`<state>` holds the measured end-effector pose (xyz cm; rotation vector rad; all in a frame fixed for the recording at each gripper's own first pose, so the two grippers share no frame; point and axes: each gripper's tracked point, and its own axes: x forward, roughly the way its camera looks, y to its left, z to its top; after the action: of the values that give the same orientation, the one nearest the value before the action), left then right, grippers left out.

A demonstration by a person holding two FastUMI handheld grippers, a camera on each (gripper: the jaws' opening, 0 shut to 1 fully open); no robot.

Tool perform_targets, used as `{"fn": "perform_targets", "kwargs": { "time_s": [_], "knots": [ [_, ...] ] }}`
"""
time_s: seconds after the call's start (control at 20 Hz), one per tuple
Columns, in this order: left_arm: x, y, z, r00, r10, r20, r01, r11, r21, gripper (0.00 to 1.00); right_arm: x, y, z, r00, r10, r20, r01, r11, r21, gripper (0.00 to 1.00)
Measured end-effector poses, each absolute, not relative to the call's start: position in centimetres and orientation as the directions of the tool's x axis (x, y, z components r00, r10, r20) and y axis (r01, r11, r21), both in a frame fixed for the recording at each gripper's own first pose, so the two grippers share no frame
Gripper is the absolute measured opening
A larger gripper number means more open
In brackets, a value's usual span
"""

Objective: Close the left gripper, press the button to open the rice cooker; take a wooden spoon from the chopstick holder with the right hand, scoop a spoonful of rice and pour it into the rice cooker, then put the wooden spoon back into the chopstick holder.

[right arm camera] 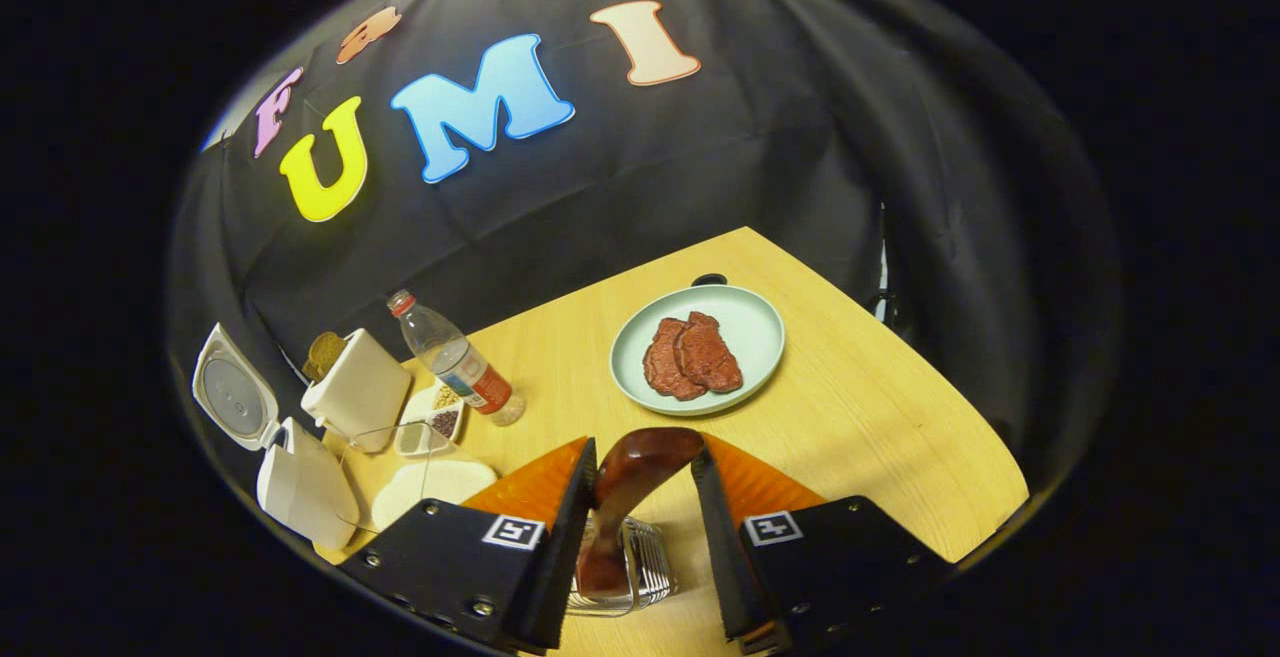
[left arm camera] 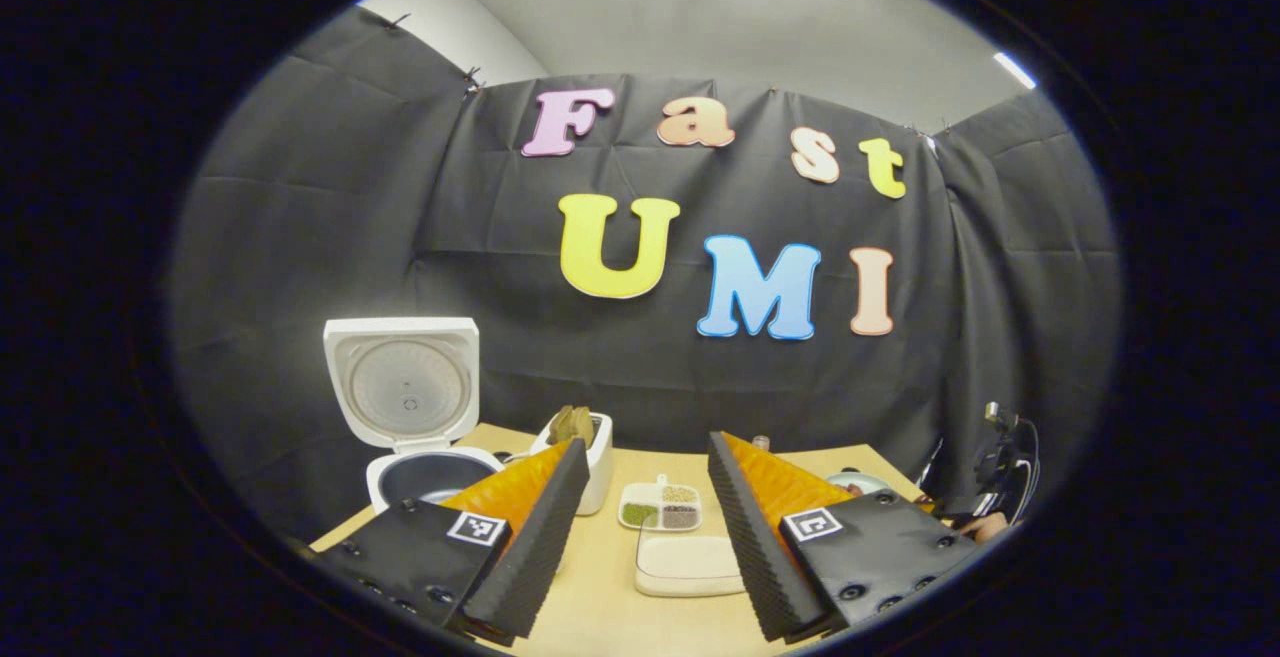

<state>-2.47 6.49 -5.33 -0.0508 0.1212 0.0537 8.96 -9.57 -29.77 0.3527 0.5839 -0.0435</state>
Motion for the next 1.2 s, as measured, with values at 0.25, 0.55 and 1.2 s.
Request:
{"fn": "perform_targets", "kwargs": {
  "time_s": [0.25,0.55,1.2],
  "knots": [
    [-2.3,6.4,-5.8,0.990,0.054,-0.131,-0.063,0.996,-0.070,0.86,8.5,-8.1,-28.9,0.832,0.120,-0.542,0.144,0.896,0.419,0.21],
    [-3.0,7.7,-4.0,0.997,0.055,-0.049,-0.061,0.989,-0.132,0.86,7.9,-7.3,-23.7,0.871,0.087,-0.484,0.154,0.887,0.436,0.05],
    [-3.4,11.1,-4.6,0.998,0.029,-0.058,-0.032,0.998,-0.056,0.89,11.7,6.8,-12.8,0.905,0.295,-0.306,-0.162,0.905,0.393,0.05]
  ]
}}
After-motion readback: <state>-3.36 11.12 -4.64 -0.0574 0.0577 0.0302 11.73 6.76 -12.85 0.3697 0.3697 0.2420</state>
